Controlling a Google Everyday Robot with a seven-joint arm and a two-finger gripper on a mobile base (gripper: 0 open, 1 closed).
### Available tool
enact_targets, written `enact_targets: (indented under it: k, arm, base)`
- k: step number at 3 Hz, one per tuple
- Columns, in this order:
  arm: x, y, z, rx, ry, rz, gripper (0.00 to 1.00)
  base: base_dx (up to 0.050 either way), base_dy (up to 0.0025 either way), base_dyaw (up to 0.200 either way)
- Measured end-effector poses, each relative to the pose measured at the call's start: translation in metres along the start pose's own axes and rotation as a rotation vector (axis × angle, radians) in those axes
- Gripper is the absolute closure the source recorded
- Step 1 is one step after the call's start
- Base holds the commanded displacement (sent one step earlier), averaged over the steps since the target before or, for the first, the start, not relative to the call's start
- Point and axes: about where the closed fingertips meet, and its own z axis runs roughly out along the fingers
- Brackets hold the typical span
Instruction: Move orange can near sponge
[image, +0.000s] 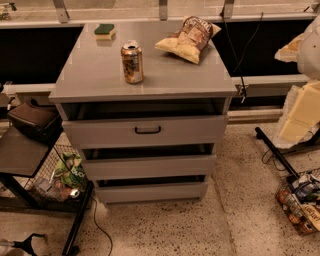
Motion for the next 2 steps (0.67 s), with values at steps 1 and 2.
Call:
enact_targets:
  k: [1,2]
  arm:
    - [-0.0004,-0.0001,-0.0007,0.003,-0.001,0.0,0.0]
    - [-0.0005,-0.0002,-0.0009,0.003,-0.001,-0.001,0.0]
  base:
    - [0.0,-0.00002,0.098]
    - [0.0,0.0,-0.094]
